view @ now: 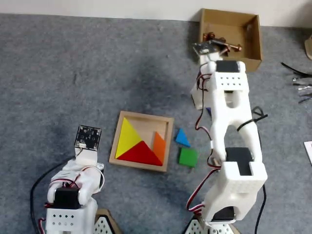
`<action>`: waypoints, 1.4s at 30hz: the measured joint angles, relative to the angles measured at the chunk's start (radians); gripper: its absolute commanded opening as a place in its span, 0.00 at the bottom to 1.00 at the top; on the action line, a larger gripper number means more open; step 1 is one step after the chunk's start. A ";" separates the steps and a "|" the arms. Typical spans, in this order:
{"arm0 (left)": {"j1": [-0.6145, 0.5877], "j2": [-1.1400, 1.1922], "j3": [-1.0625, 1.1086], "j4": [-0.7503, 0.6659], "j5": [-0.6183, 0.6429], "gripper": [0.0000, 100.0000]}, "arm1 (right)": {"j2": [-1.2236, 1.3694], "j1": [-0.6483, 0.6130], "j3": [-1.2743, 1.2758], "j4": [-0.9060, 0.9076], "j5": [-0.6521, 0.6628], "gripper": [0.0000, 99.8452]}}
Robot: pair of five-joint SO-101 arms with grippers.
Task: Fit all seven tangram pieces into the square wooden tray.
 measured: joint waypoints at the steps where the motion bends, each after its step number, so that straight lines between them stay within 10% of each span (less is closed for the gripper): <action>1: 0.000 0.000 0.000 0.000 0.000 0.01 | 0.000 0.002 -0.002 -0.011 0.015 0.22; 42: 0.000 0.000 0.000 0.000 0.000 0.01 | 0.763 0.038 -0.816 0.161 0.146 0.26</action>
